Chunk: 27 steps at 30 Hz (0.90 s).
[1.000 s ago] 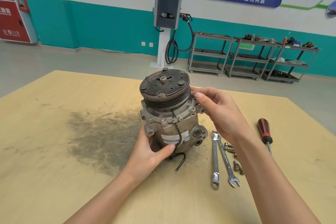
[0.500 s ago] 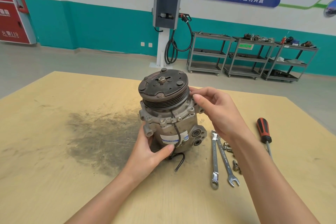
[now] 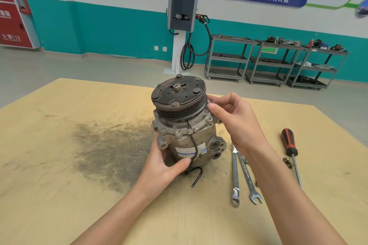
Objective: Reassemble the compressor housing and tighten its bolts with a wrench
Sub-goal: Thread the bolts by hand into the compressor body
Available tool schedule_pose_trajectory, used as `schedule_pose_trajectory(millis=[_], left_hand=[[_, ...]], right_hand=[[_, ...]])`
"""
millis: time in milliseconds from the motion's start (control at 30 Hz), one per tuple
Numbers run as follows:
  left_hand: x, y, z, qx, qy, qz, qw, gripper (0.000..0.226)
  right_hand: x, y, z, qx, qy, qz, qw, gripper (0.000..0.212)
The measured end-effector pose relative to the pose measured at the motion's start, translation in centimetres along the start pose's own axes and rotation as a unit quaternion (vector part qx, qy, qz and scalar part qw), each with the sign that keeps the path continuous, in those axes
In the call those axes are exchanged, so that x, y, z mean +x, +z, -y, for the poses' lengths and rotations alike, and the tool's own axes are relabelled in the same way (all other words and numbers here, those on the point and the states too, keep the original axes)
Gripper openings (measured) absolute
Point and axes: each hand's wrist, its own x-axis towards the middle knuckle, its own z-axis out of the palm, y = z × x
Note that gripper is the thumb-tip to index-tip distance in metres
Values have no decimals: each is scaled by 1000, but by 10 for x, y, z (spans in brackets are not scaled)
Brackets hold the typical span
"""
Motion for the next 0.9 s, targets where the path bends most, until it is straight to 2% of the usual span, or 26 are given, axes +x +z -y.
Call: schedule_pose_trajectory(millis=[67,167,233,433,600,833,900], left_hand=[[0,0,0,-1,1,0,1000,79],[0,0,0,-2,2,5,1000,80],[0,0,-1,0,2,5,1000,81],[0,0,-2,1,-2,5,1000,81],[-2,0,-3,-1,-6,6,1000,84],[-2,-1,-5,10,-8,7,1000,85],[-3,0,-6,11,-9,8,1000,86]], right_hand=[[0,1,-1,8,0,-5,1000,11],[-1,-6,3,-24,15,37,999,5],[0,-10,5,-38,21,53,998,15],[0,-3,0,14,1,14,1000,12],[0,-9,4,-44,21,42,998,13],[-2,0,0,16,-7,2,1000,13],[-1,-3,2,-1,2,21,1000,9]])
